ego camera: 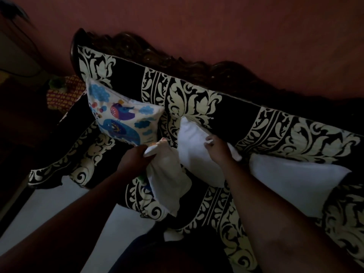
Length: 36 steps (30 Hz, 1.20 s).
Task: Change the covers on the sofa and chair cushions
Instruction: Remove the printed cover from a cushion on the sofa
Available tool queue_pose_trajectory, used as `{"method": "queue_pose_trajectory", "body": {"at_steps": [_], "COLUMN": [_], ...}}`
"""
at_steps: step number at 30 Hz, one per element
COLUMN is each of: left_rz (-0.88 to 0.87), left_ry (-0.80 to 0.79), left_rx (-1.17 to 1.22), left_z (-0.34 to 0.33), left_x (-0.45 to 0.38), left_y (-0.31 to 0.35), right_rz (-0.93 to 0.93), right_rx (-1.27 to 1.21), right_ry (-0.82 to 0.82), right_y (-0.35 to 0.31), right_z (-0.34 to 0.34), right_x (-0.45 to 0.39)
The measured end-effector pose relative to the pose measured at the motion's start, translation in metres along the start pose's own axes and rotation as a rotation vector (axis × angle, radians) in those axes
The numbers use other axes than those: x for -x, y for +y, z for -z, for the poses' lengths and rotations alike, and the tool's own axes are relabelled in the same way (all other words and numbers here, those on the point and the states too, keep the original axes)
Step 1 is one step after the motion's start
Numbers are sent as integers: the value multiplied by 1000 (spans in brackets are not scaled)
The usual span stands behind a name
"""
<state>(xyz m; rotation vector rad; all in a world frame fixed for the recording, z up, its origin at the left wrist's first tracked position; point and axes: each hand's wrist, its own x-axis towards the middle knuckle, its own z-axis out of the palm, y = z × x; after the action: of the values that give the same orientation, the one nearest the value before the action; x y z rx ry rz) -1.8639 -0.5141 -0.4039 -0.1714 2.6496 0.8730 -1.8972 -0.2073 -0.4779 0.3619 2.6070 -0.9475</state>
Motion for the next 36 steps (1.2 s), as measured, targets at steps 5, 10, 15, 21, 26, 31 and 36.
{"method": "queue_pose_trajectory", "body": {"at_steps": [5,10,15,21,26,31,36], "left_rz": [20,-57,-244,-327,-438,-758,-1091], "left_ry": [-41,-189,-412,-307,-382,-495,-913], "left_rx": [115,172,315,173,-132,-174,71], "left_z": [-9,-11,11,23,6,-25,-59], "left_x": [5,15,30,22,12,77,184], "left_y": [30,61,76,60,38,93,169], "right_rz": [189,254,109,-163,-274,-205,-139], "right_rx": [-233,-317,-279,-176,-688,-852,-496], "right_ry": [-134,-161,109,394,694,746,631], "right_y": [-51,-82,-87,-48,-47,-50,-31], "right_z": [-20,-35,-16,-1,19,43,53], "right_x": [72,121,151,194,270,350,430]}}
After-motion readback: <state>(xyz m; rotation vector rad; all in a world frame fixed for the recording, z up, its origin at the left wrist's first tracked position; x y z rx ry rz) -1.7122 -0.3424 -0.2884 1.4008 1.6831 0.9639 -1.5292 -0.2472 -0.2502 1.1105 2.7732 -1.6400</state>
